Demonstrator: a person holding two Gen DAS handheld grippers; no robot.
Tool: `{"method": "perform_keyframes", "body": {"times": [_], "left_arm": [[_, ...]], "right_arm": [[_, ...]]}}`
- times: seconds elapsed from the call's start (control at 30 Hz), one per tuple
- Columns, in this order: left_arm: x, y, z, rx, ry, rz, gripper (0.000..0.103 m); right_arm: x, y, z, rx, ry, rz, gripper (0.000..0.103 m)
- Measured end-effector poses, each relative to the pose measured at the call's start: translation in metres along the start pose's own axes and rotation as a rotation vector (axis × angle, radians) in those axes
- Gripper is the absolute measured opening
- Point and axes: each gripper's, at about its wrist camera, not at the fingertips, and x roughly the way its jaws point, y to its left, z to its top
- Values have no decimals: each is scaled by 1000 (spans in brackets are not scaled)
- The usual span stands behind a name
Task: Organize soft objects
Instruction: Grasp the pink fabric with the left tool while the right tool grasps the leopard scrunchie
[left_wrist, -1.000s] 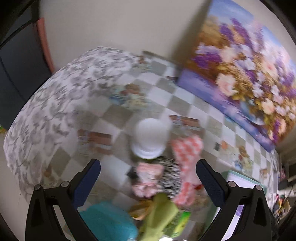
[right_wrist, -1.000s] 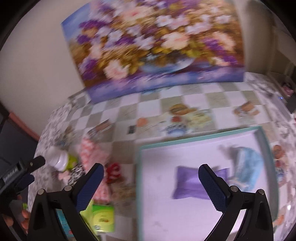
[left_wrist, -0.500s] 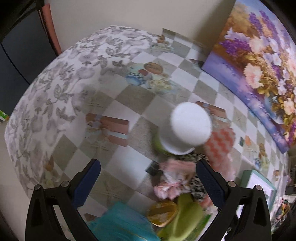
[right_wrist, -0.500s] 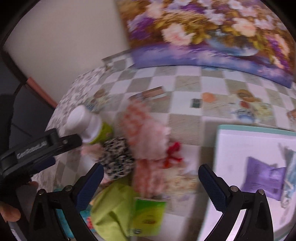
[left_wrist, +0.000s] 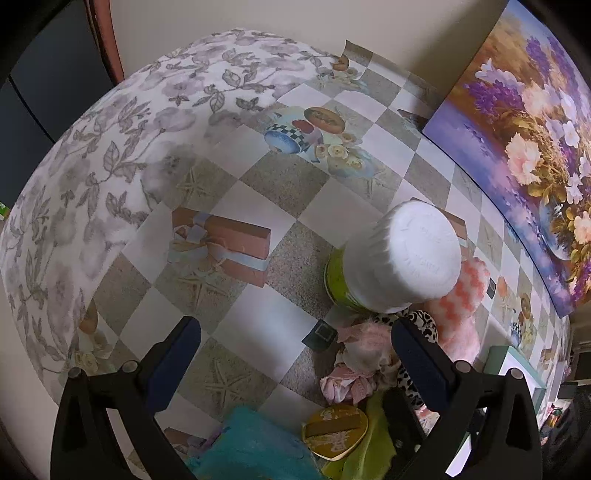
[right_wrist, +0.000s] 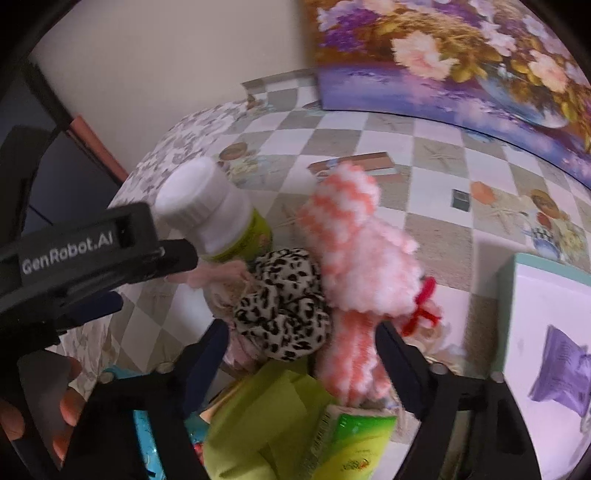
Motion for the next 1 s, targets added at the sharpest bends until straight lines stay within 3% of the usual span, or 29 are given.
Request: {"method": "perform_keyframes", "body": {"times": [0.13,0.3,0.57,0.8,1.0], "left_arm": [[4,-2,-1,1,22,-29,103],[6,-7,-2,16,33,-50,103],[11,-17,-4,54,47,-70,103],[21,-29,-8,86,68,-75,98],[32,-40,-12,115,97,-92,73]], "right_arm": [[5,2,1,-10,-11,-11,64],[0,0,4,-8,-33,3,43],[-7,-11,5,35,-50,39,23],[-10,-25,4,77,-47,43,20],[-10,-35,2,106,-39,50,20]]}}
